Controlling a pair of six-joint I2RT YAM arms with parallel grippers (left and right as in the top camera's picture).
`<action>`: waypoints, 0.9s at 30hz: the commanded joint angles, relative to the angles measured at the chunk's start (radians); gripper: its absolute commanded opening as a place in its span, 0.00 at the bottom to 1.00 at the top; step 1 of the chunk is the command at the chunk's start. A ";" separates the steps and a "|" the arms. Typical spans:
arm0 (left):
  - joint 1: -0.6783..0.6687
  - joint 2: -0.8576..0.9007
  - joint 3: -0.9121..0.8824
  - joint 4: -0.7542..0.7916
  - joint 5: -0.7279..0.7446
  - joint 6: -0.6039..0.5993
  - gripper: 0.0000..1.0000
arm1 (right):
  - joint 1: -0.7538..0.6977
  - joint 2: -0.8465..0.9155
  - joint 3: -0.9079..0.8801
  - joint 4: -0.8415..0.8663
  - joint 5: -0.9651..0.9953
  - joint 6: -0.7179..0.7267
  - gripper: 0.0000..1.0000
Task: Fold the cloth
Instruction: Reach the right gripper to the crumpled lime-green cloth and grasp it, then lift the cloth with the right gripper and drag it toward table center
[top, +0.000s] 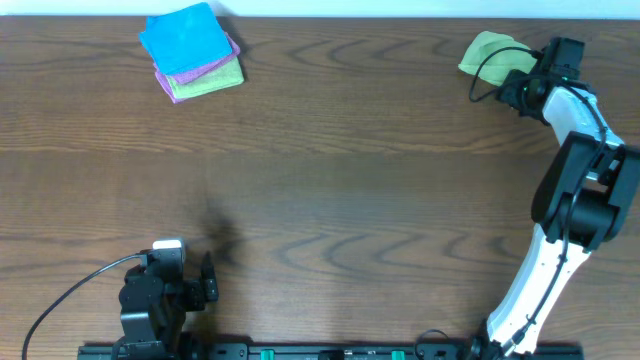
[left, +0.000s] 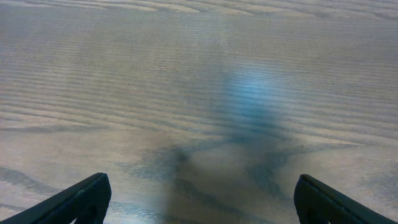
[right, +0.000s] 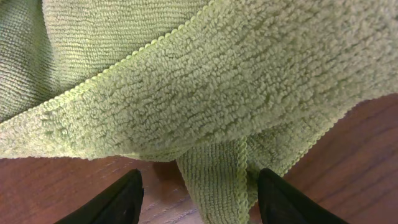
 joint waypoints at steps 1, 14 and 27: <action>-0.004 -0.006 -0.003 -0.003 -0.010 0.006 0.95 | 0.001 0.012 0.018 0.002 -0.008 0.017 0.55; -0.004 -0.006 -0.003 -0.003 -0.010 0.006 0.95 | 0.001 0.014 0.018 0.002 -0.008 0.017 0.39; -0.004 -0.006 -0.003 -0.003 -0.010 0.006 0.95 | 0.010 0.018 0.018 -0.020 -0.038 -0.006 0.01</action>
